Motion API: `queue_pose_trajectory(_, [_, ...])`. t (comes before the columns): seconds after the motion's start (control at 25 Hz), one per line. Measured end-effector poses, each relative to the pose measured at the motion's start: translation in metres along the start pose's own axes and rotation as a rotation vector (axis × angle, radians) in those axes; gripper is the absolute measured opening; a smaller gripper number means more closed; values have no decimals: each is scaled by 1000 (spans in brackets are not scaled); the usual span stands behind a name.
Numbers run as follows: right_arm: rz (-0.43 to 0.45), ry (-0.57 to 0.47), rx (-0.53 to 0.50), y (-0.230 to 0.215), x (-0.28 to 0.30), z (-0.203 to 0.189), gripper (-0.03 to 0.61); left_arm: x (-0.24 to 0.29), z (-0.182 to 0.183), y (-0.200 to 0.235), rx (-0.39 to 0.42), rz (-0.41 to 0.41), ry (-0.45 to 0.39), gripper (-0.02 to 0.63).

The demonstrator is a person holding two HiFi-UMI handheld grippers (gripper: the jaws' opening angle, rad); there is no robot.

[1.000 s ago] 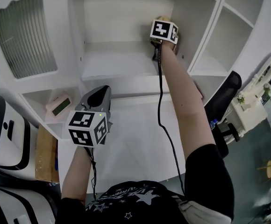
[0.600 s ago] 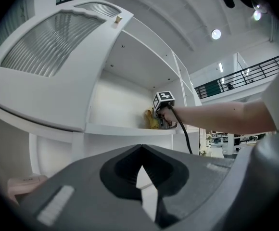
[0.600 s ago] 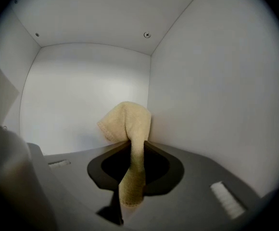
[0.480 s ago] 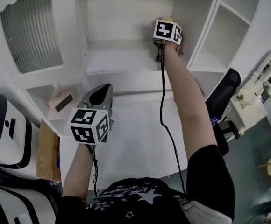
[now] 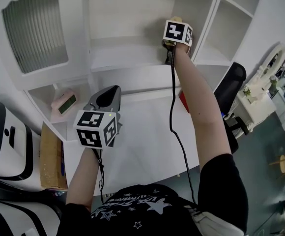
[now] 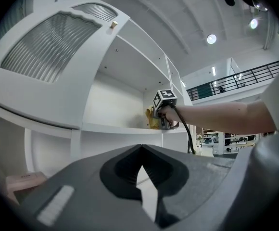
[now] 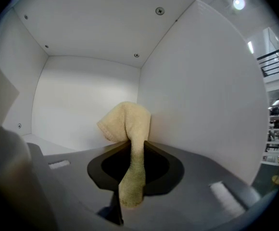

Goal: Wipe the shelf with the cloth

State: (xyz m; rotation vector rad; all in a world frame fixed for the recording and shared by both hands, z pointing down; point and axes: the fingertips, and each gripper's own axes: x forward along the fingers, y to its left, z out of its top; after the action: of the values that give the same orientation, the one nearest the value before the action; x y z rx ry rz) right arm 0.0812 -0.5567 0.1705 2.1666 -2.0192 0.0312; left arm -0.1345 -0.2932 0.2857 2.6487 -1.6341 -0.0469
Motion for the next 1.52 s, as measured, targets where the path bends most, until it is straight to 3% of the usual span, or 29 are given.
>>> queue_pose_trajectory(0.6, [-58,-24,-51,-30,-75,-23,80,-25,-7,-30,-17,-115,14,3])
queue_pose_trajectory(1.0, [-81,-75,-34,-50,-124,-36,80,-42,-19,-44,-31,-166,28,3])
queue_pose_trajectory(1.2, [-73,-100,-15,-53,-137,-46,80,-45,-30,-37,-38,-127,44,3])
queue_pose_trajectory(1.52, [121,-247,-14,-44,-141,-63,81,-42,-50,-39,-29,17,73,3])
